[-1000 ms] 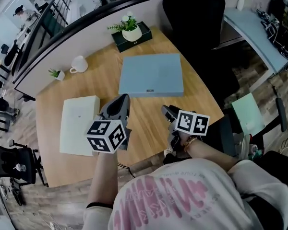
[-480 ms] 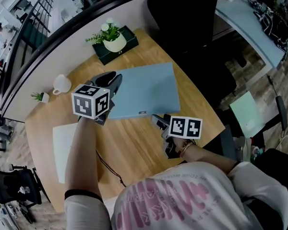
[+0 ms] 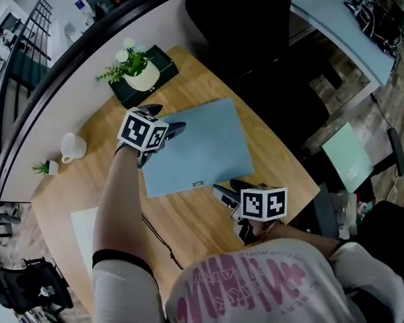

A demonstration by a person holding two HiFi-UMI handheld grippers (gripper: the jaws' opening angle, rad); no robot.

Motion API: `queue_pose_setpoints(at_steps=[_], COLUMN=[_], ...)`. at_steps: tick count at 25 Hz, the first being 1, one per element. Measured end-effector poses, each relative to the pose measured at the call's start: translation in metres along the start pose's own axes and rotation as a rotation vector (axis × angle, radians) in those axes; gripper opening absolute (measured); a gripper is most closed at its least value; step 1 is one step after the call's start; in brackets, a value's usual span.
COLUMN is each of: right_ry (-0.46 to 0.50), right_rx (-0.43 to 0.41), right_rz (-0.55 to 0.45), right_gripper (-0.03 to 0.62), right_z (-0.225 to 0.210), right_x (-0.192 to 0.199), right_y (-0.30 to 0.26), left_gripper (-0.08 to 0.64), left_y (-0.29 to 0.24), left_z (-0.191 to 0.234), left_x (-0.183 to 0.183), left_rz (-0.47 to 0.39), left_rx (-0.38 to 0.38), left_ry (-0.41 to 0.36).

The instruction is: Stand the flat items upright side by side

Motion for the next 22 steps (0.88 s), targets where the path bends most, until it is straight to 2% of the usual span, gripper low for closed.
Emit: queue_pose_setpoints(at_steps=[4, 6, 11, 14, 17, 19, 22], right_ry=[-0.035, -0.040, -0.056, -0.058, -0.099, -0.125, -0.140], right_rx=[0.008, 0.006, 0.028, 0.054, 0.061, 0.062, 0.079], right_rz=[-0.011, -0.033, -0.074, -0.085, -0.080, -0.075, -0.081], right_gripper=[0.293, 0.287, 0.296, 0.309, 0.343, 0.378, 0.383], right_z=[-0.008, -0.010, -0.009, -0.006, -0.002, 0.000, -0.001], right_x=[0.006, 0.005, 0.001, 0.000, 0.000, -0.001, -0.006], right_y=[0.002, 0.003, 0.000, -0.003, -0.006, -0.006, -0.003], left_gripper=[0.459, 0.482, 0.514, 0.493, 0.386, 0.376, 0.376], left_y=[-0.027, -0.033, -0.037, -0.035, -0.031, -0.028, -0.025], left_z=[0.002, 0.004, 0.013, 0.008, -0.002, -0.006, -0.007], left_x=[0.008, 0.011, 0.014, 0.012, 0.014, 0.015, 0.020], left_rz=[0.040, 0.034, -0.022, -0.030, -0.005, 0.020, 0.050], left_rx=[0.103, 0.151, 0.180, 0.175, 0.186, 0.184, 0.189], left_ry=[-0.008, -0.022, -0.018, -0.046, -0.053, -0.055, -0.049])
Point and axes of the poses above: the fingertips, and each gripper's own axes: y backward along the fingers, z to its left, x out of its underside, the point moved 7 cm from there along y, backward along the fingers, and after that the axes turned 2 degrees about -z, right-handed, at the moved point
